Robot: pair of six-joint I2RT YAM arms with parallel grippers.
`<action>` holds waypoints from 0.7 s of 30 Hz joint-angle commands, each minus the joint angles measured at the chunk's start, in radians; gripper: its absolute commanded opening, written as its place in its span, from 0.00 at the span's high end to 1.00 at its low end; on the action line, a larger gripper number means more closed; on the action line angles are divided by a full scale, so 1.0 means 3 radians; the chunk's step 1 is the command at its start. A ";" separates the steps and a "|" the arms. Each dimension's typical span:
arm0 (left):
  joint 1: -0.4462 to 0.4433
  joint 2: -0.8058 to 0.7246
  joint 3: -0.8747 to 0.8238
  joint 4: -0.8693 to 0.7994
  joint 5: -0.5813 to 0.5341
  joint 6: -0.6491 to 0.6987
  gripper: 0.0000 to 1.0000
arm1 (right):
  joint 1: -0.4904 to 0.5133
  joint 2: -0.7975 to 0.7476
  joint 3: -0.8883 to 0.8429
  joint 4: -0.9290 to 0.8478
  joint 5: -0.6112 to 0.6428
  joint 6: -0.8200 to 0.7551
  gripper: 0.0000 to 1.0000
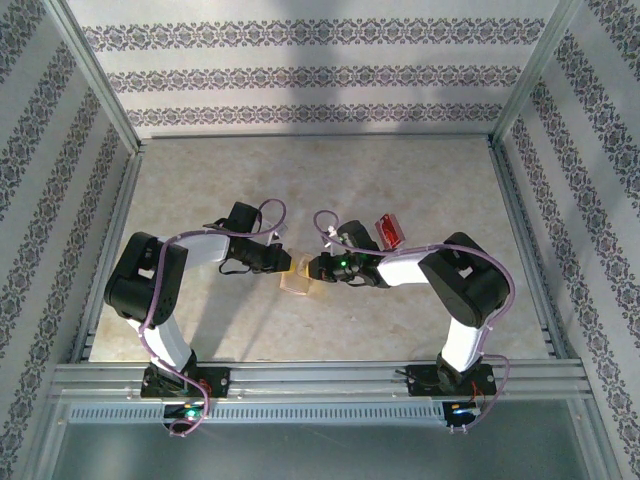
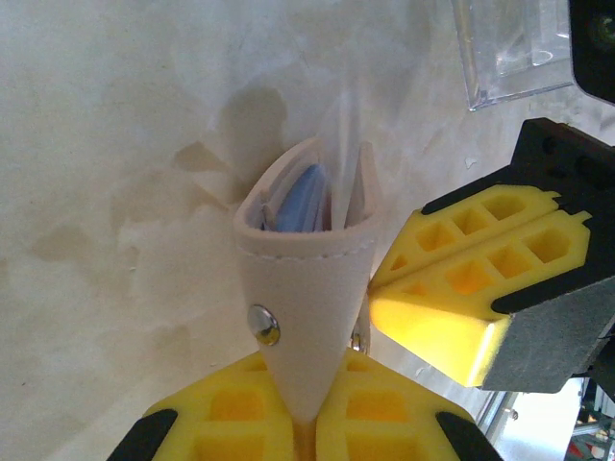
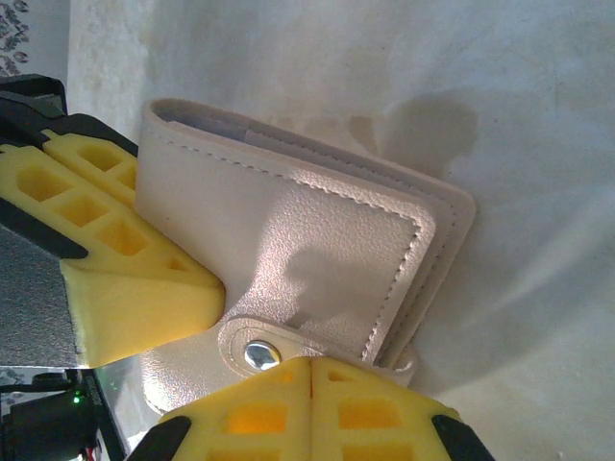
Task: Put the credit cards into the card holder
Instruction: Place the card holder at the center of the table.
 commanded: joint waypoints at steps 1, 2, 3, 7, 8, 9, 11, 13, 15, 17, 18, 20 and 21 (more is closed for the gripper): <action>-0.0063 0.0085 -0.0027 -0.0183 -0.0277 0.0071 1.00 | 0.0043 0.0047 0.0061 0.0052 -0.0006 0.0001 0.94; -0.0061 0.0083 -0.0032 -0.0182 -0.0282 0.0075 1.00 | 0.0042 0.0044 0.0058 0.0049 -0.0003 0.0001 0.94; -0.0060 0.0077 -0.0033 -0.0180 -0.0277 0.0074 1.00 | 0.0039 0.0041 0.0059 0.0051 0.0002 0.0000 0.94; -0.0060 0.0072 -0.0039 -0.0183 -0.0283 0.0079 1.00 | 0.0038 0.0021 0.0064 0.0046 0.0022 0.0004 0.93; -0.0062 0.0072 -0.0035 -0.0180 -0.0284 0.0079 1.00 | 0.0044 0.0021 0.0073 0.0039 0.0019 0.0009 0.93; -0.0063 0.0072 -0.0036 -0.0180 -0.0283 0.0079 1.00 | 0.0053 0.0016 0.0087 0.0028 0.0025 0.0009 0.93; -0.0059 0.0072 -0.0028 -0.0190 -0.0286 0.0084 1.00 | 0.0071 0.0005 0.0118 -0.0027 0.0055 -0.0011 0.93; -0.0063 0.0072 -0.0029 -0.0193 -0.0288 0.0075 1.00 | 0.0105 0.0003 0.0162 -0.0123 0.0105 -0.0051 0.93; -0.0061 0.0067 -0.0030 -0.0194 -0.0288 0.0057 1.00 | 0.0125 0.0018 0.0201 -0.0231 0.0164 -0.0087 0.93; -0.0059 0.0062 -0.0034 -0.0179 -0.0283 0.0025 1.00 | 0.0142 0.0044 0.0237 -0.0314 0.0231 -0.0108 0.93; -0.0059 0.0057 -0.0040 -0.0176 -0.0278 0.0016 1.00 | 0.0140 0.0061 0.0253 -0.0341 0.0258 -0.0109 0.93; -0.0062 0.0052 -0.0042 -0.0168 -0.0264 0.0007 1.00 | 0.0147 0.0097 0.0285 -0.0387 0.0317 -0.0095 0.93; -0.0060 0.0047 -0.0043 -0.0169 -0.0264 0.0003 1.00 | 0.0149 0.0113 0.0294 -0.0395 0.0333 -0.0089 0.93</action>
